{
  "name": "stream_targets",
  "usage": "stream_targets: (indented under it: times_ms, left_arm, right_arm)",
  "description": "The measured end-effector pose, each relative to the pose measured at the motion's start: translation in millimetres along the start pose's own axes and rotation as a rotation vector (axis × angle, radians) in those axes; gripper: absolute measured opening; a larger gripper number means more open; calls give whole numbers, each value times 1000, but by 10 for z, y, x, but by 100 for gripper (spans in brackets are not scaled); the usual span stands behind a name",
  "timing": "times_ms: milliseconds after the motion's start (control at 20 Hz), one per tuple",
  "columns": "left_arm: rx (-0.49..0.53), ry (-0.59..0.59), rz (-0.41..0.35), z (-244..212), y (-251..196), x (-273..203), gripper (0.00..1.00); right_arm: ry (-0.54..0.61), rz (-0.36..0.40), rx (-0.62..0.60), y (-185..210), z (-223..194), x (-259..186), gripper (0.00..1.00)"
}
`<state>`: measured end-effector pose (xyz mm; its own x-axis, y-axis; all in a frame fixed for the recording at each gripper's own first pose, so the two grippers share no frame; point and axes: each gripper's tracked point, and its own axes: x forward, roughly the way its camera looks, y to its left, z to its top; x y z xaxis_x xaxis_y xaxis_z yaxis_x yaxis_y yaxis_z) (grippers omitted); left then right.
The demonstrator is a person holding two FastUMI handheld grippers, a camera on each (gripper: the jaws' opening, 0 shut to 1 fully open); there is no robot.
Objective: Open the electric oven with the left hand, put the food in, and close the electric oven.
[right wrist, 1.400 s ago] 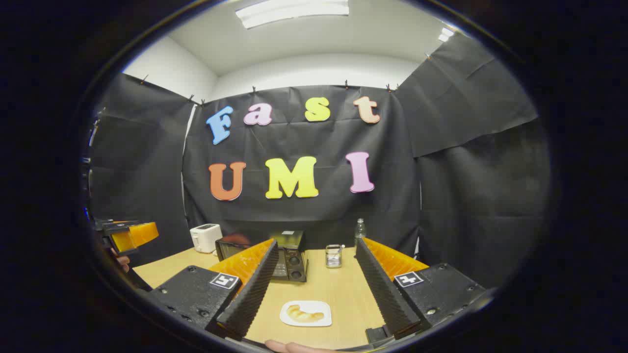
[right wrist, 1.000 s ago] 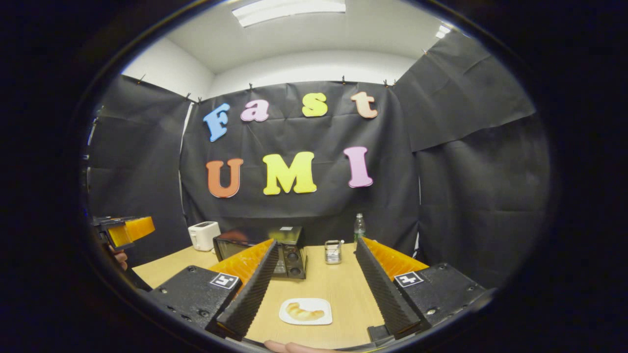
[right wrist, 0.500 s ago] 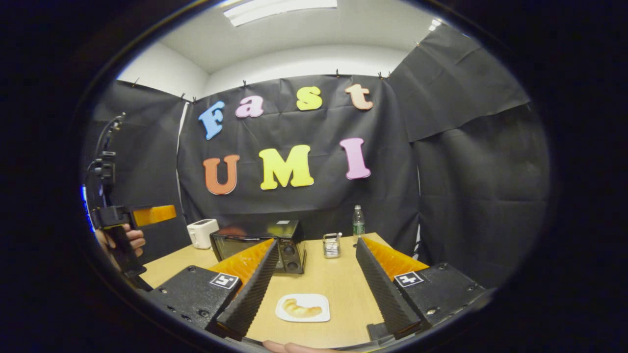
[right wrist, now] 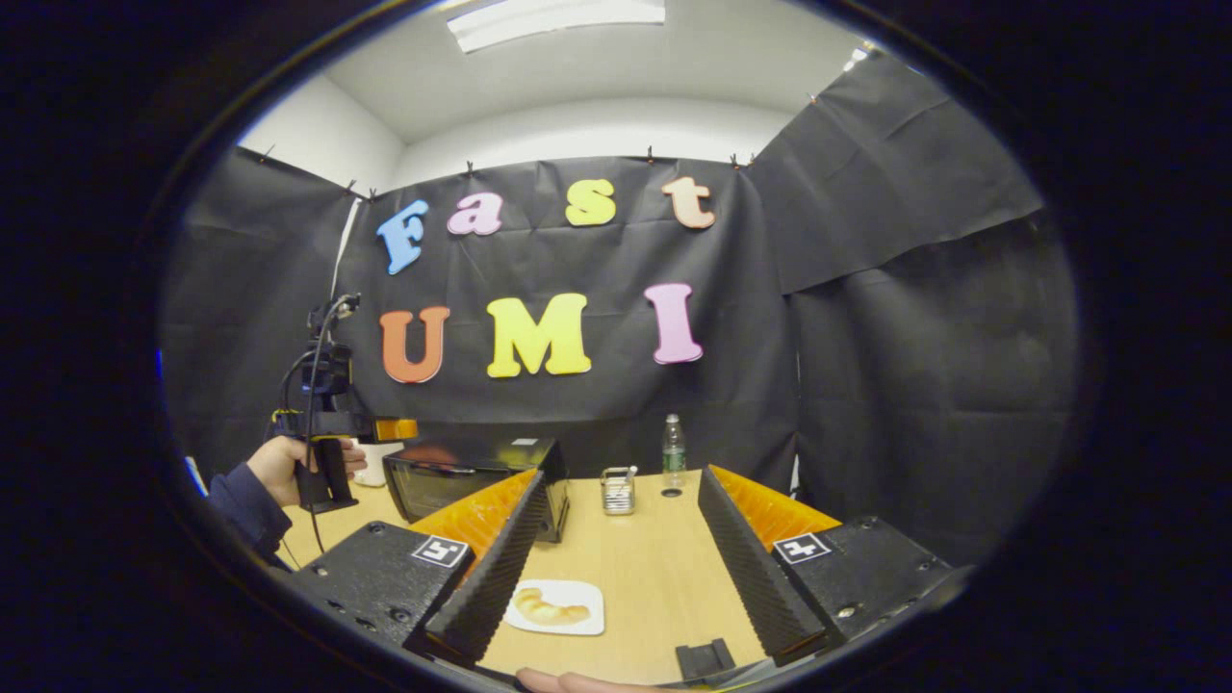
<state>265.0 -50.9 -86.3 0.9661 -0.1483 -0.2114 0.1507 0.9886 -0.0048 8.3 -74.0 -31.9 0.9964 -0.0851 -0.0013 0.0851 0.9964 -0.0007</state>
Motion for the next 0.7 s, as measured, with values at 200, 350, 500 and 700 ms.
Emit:
stream_targets:
  times_ms: [200,350,500,700]
  left_arm:
    - [55,60,34,-181,-27,375,94]
    - [45,96,49,-310,-32,527,94]
    - [21,131,54,-459,-66,593,94]
    - [114,125,113,-500,-59,590,94]
  right_arm:
    - [-34,-57,-8,-288,-67,62,96]
    - [-7,-74,23,-434,-212,141,96]
    - [11,-75,56,-514,-296,194,96]
    - [15,-41,53,-463,-351,197,96]
